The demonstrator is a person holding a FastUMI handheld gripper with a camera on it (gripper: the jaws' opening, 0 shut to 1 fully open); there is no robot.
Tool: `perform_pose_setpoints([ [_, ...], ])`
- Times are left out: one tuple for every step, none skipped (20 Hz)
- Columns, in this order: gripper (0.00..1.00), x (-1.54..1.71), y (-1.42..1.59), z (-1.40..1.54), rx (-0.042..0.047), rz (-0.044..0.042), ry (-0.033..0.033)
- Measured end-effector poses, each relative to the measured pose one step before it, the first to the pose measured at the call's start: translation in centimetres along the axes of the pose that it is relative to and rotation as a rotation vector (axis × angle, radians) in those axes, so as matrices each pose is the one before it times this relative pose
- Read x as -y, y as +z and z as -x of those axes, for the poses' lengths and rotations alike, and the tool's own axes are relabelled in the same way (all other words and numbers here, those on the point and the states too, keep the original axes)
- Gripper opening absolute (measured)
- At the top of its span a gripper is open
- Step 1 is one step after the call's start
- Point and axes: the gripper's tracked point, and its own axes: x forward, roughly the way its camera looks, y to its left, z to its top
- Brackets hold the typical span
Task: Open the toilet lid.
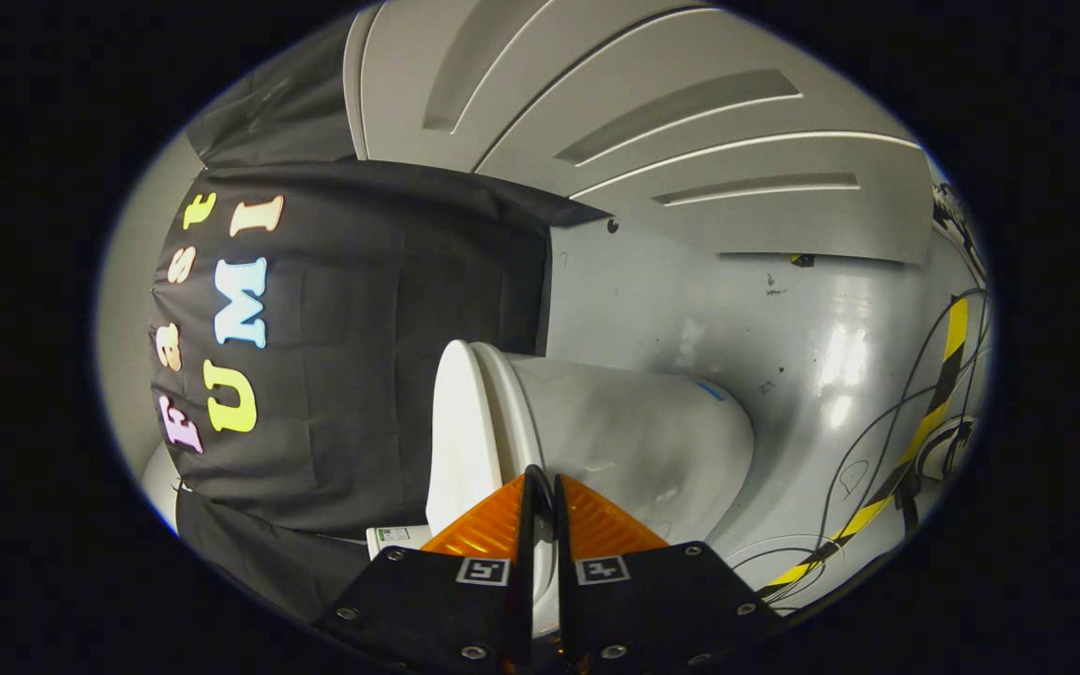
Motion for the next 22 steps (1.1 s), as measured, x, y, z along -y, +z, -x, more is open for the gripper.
perform_pose_setpoints([
  [0.1,-0.242,-0.084,0.02,0.00329,0.01092,0.00194],
  [0.08,-0.365,0.224,0.07,0.00908,0.01384,0.00567],
  [0.05,-0.226,0.054,0.193,0.00776,0.02081,0.00064],
  [0.0,-0.074,-0.139,0.044,0.00462,0.02693,-0.00773],
  [0.0,-0.103,-0.045,0.073,0.00472,0.03006,-0.00682],
  [0.0,-0.239,0.062,0.005,0.00338,0.03074,-0.00621],
  [0.0,-0.373,0.069,0.252,0.00157,0.03002,-0.00409],
  [0.0,-0.326,0.228,0.251,0.00157,0.02776,-0.00098],
  [0.0,-0.449,0.13,0.077,0.00415,0.02853,0.0011],
  [0.0,-0.573,0.156,0.318,0.00424,0.03253,0.00296],
  [0.0,-0.509,0.057,0.215,0.00409,0.03354,-0.00085],
  [0.0,-0.452,0.176,0.267,0.00765,0.03824,0.00081],
  [0.0,-0.618,0.269,0.266,0.00795,0.0335,0.00194],
  [0.0,-0.505,0.436,0.251,0.00802,0.01052,0.00301],
  [0.0,-0.613,0.299,0.385,0.00731,-0.00057,0.00517],
  [0.0,-0.64,0.342,0.328,0.00793,0.00086,0.00543],
  [0.0,-0.724,0.088,0.302,0.00965,0.01445,0.00516],
  [0.0,-0.79,0.214,0.359,0.01281,0.03201,0.0095],
  [0.0,-0.814,0.246,0.341,0.01139,0.04336,0.00852],
  [0.0,-0.886,0.326,0.419,0.01105,0.03689,0.00626],
  [0.0,-0.994,0.489,0.373,0.00932,0.03672,0.00645],
  [0.0,-0.968,0.536,0.358,0.00831,0.03027,0.00396],
])
